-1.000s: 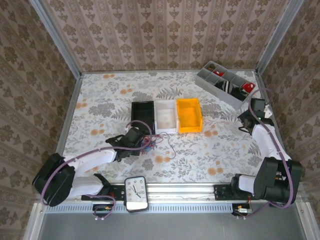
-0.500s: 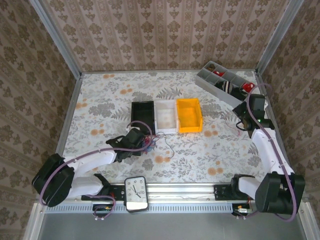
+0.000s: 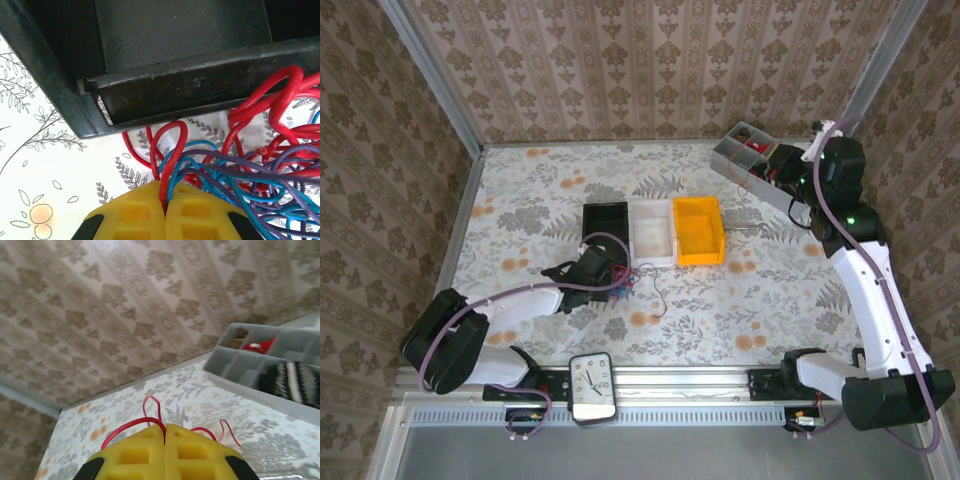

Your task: Untangle the cables

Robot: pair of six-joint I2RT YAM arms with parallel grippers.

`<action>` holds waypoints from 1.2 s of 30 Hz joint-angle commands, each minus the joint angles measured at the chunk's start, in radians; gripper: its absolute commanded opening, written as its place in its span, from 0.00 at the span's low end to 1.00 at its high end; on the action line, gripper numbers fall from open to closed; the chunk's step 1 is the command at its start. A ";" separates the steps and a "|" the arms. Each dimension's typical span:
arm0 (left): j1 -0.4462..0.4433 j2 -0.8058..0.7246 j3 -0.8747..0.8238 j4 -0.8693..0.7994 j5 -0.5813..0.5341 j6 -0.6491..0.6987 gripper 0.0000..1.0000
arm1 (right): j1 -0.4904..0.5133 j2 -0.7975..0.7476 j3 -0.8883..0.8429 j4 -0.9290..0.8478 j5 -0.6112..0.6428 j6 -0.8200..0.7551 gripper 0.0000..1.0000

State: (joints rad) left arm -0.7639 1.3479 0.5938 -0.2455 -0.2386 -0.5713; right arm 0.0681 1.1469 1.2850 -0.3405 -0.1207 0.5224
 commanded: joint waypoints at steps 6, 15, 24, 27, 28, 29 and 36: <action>-0.004 0.054 0.073 -0.019 0.006 0.029 0.00 | 0.066 0.105 0.018 -0.029 -0.083 -0.059 0.00; -0.015 0.052 0.075 -0.011 0.003 0.042 0.00 | 0.123 0.184 -0.034 0.011 -0.105 -0.036 0.00; -0.082 0.078 0.108 -0.051 -0.054 0.070 0.00 | 0.182 0.311 -0.062 0.016 -0.003 -0.094 0.00; -0.116 0.098 0.135 -0.083 -0.096 0.071 0.00 | 0.210 0.358 -0.070 -0.006 0.048 -0.108 0.00; -0.125 0.104 0.143 -0.092 -0.108 0.070 0.00 | 0.219 0.375 -0.073 -0.013 0.063 -0.109 0.00; -0.130 0.109 0.148 -0.095 -0.111 0.071 0.00 | 0.227 0.388 -0.076 -0.018 0.074 -0.109 0.00; -0.133 0.081 0.128 -0.071 -0.111 0.074 0.00 | 0.262 0.473 -0.094 -0.024 0.046 -0.032 0.24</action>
State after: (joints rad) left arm -0.8955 1.4517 0.7223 -0.3069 -0.3237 -0.5194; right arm 0.3229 1.5967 1.1976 -0.3435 -0.0814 0.4549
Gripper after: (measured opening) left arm 0.054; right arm 0.174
